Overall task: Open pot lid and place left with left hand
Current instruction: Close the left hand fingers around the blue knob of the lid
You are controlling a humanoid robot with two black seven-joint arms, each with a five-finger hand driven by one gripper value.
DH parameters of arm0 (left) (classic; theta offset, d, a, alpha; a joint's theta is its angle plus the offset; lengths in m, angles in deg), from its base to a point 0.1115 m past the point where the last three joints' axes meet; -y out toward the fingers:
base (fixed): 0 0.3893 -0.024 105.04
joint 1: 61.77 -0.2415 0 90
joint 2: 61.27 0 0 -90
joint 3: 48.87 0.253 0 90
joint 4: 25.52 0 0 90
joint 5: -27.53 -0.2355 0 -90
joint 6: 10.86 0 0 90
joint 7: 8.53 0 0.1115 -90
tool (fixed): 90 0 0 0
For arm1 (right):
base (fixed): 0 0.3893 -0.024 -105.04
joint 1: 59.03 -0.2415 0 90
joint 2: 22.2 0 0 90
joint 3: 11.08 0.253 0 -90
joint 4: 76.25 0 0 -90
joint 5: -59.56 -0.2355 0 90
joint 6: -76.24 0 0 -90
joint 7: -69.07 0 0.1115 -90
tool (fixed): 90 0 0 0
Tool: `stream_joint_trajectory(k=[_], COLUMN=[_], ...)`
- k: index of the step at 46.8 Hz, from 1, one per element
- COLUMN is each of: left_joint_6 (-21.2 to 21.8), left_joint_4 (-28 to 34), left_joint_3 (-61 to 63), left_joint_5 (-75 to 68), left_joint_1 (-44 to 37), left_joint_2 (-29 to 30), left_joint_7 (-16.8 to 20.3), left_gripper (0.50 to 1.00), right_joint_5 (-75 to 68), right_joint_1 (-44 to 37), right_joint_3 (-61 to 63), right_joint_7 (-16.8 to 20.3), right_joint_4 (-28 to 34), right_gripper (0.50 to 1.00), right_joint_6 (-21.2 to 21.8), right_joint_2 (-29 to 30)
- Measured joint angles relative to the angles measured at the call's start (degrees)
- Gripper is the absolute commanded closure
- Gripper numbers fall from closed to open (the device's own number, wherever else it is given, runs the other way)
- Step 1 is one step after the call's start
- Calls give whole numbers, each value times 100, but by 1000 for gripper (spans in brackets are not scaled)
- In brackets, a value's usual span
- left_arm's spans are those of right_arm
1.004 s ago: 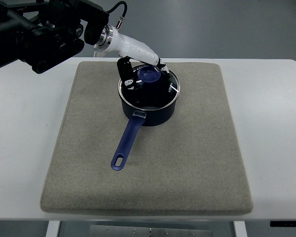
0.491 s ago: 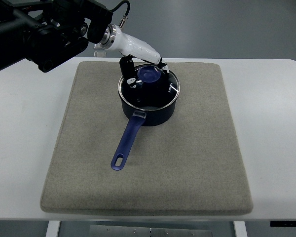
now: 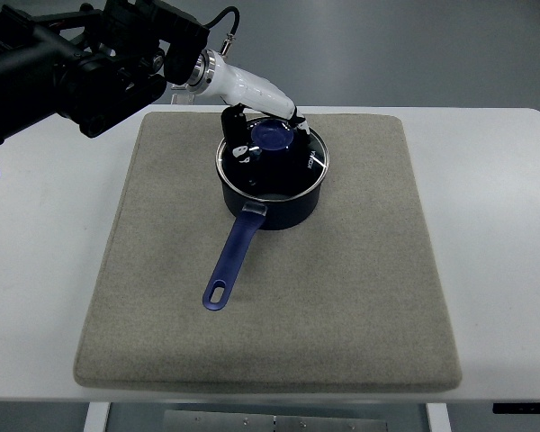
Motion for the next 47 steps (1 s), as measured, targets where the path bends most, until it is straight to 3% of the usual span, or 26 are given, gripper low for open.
stream_joint_trajectory(k=[14,26,36,47], left_joint_6=[37,43,331,329], left_joint_4=[6,0,0,-56], left_joint_3=[-15,-32,-34,-33], left_joint_5=[29,38,29,54], left_joint_1=[-13,-7,56,65], left_joint_2=[-52,-49,-16,22], left_joint_7=[0,0,0,0], left_gripper=[660,628,585,583], right_joint_5=[0,0,0,0], right_joint_1=[-4,-3,-4,-3], right_joint_3=[2,-2,-1,0], right_joint_7=[0,0,0,0], right_joint_4=[0,0,0,0], right_gripper=[583,583,583,583], right_joint_6=[0,0,0,1], right_joint_2=[0,0,0,0])
